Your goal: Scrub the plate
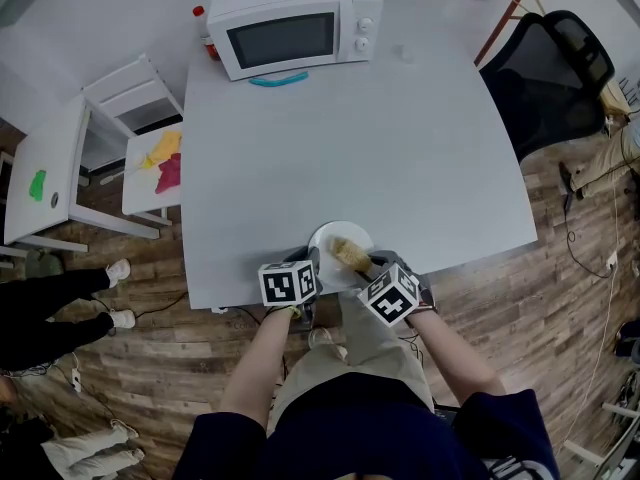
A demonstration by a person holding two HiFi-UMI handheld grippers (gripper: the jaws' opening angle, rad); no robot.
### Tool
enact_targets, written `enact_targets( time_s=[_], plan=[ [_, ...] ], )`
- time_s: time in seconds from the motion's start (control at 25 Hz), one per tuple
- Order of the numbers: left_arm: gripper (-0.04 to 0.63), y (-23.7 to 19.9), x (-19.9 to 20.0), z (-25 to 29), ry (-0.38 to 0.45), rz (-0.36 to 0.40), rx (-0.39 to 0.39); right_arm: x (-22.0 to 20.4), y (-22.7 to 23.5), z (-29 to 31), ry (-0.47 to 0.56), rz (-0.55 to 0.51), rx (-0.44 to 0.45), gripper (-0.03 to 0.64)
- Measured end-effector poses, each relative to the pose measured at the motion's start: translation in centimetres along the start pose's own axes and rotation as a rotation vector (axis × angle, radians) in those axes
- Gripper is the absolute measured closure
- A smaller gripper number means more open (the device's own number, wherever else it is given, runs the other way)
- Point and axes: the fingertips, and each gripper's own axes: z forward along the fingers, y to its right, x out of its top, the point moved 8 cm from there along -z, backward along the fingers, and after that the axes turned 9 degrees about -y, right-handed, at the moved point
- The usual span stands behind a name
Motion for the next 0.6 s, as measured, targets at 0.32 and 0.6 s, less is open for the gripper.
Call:
enact_targets(
  time_s=[0.32, 0.6],
  plan=[
    [0.517, 0.0, 0.0, 0.0, 0.005, 0.005, 0.011, -1.3, -3.0, -0.6, 0.020, 0.044, 0.096, 0.457],
    [0.517, 0.0, 0.1, 0.0, 0.008, 0.005, 0.019, -1.1, -2.9, -0.8, 0.033, 0.040, 0.071, 0.457]
  ],
)
